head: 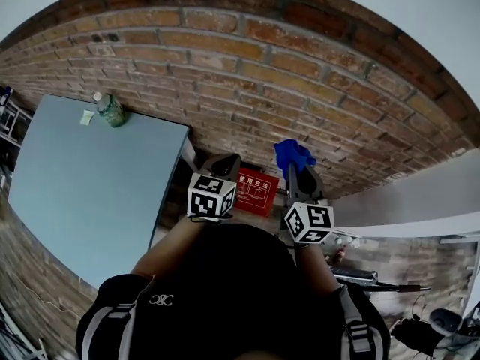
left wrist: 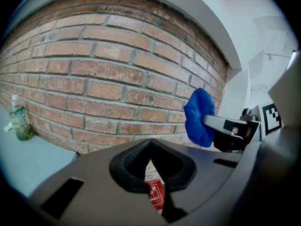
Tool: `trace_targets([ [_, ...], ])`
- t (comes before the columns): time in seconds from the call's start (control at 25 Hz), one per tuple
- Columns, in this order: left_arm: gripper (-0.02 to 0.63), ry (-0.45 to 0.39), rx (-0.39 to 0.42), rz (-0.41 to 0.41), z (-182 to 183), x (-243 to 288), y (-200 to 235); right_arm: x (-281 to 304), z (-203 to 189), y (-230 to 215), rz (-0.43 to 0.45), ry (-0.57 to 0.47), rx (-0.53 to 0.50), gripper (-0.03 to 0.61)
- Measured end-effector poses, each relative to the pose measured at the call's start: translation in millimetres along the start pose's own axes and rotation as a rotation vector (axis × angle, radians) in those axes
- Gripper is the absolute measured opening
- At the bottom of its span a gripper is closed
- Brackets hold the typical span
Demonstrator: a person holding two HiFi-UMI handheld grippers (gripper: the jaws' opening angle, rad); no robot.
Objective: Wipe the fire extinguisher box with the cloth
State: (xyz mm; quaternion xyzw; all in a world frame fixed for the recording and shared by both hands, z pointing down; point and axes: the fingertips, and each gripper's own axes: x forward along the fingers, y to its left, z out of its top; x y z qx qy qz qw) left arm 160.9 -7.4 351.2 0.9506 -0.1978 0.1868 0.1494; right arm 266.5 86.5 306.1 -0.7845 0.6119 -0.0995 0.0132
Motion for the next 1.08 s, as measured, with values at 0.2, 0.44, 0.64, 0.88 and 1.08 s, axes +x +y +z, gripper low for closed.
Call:
trace_targets([
  [0.2, 0.009, 0.014, -0.015, -0.003, 0, -3, 2, 2, -5, 6, 0.035, 0.030, -0.004, 0.058],
  [0.44, 0.009, 0.013, -0.004, 0.005, 6, -6, 2, 4, -8, 6, 0.044, 0.034, 0.009, 0.058],
  [0.64, 0.009, 0.026, -0.004, 0.009, 1, -8, 3, 5, -13, 8, 0.052, 0.040, 0.028, 0.058],
  [0.88, 0.009, 0.052, 0.005, 0.018, -3, -7, 5, 8, -17, 9, 0.056, 0.042, 0.045, 0.058],
  [1.08, 0.009, 0.063, 0.009, 0.012, -8, -8, 2, 8, -19, 10, 0.063, 0.050, 0.065, 0.058],
])
